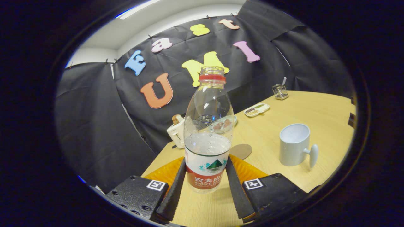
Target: Take the bottle from table, then pour the juice into the cup, finally place the bottle on the coaster
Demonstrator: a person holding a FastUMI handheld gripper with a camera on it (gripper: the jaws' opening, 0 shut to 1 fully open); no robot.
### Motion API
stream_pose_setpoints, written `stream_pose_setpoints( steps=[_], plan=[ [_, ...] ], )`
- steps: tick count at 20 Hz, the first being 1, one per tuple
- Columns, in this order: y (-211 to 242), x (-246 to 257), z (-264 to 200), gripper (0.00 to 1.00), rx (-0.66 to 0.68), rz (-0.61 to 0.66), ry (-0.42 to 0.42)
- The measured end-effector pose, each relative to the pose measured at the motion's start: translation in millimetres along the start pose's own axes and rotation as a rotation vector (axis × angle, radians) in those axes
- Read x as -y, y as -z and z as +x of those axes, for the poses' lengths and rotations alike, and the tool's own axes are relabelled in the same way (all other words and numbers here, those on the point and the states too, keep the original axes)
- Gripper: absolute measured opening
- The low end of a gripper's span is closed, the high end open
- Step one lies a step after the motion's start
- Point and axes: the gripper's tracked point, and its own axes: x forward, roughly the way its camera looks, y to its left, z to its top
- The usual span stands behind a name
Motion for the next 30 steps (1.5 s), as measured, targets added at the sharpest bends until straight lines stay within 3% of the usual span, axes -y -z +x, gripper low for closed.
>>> stream_pose_setpoints(
  steps=[6, 16, 30],
  plan=[
    [3, -12, 7, 0.75, -0.028, 0.264, -0.127],
    [3, -7, 12, 0.75, -0.009, 0.669, -0.2],
    [-16, -4, 17, 0.75, 0.054, 0.942, -0.251]
  ],
)
